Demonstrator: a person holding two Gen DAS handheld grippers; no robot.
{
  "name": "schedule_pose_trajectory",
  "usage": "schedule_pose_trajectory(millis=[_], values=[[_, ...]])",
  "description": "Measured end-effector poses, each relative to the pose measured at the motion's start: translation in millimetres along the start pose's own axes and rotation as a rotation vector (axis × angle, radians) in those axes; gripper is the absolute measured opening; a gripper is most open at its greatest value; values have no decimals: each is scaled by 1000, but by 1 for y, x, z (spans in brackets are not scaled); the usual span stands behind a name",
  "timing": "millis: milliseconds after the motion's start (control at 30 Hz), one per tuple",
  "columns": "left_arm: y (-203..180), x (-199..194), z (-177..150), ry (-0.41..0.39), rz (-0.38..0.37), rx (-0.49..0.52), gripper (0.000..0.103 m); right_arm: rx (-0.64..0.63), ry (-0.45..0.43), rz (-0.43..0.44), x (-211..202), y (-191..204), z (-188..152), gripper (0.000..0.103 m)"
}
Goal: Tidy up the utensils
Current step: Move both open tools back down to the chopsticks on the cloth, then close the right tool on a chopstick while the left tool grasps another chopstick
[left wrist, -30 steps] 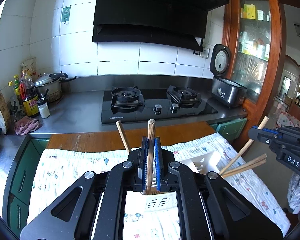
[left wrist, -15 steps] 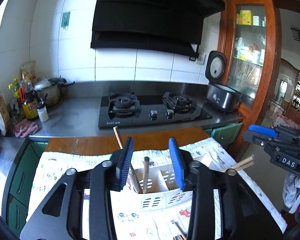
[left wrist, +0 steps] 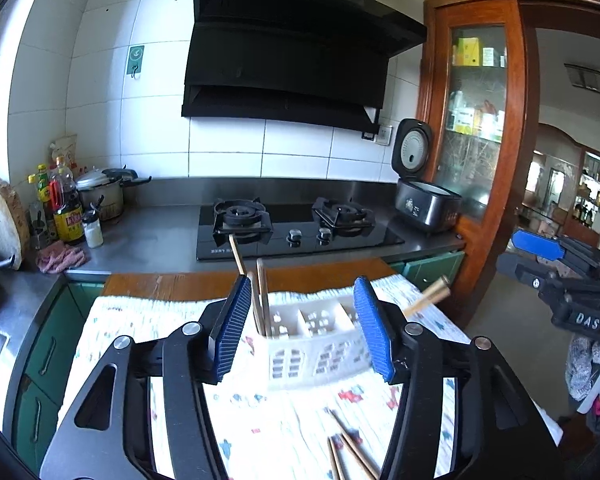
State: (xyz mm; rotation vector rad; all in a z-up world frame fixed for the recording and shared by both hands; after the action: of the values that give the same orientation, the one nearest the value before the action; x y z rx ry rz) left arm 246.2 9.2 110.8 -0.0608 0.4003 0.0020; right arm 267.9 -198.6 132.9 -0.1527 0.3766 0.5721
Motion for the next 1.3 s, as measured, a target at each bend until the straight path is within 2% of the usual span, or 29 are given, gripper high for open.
schedule_pose_trajectory(millis=[167,400,700,833,1033,1300], values=[[-4,-22,-37,33,-6,18,56,-2,32,44,-14,24,-36,71],[1,-43,-95,86,14,17,63,17,125,88,-14,57,-102,73],[28,-65,-159,167,42,-89,74,97,303,116,2,83,-199,77],[44,-69,-183,201,91,-132,77,181,360,130,9,83,-234,77],[63,-70,-211,257,138,-176,77,259,411,113,19,81,-257,76],[80,-72,-234,298,171,-219,77,288,435,112,32,87,-258,57]])
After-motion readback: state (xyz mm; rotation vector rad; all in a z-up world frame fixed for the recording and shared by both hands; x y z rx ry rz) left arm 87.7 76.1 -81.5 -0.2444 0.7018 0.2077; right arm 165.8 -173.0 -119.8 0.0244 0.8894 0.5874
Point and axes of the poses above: each gripper's, at about its wrist camera, not at the fingertips, and x roughly the way its jaws point, y to its left, z to its top, the point moved 5 cm from there along x, roughly the way its jaws point, and after that the axes turned 9 degrees about z, right-handed, at the moved point
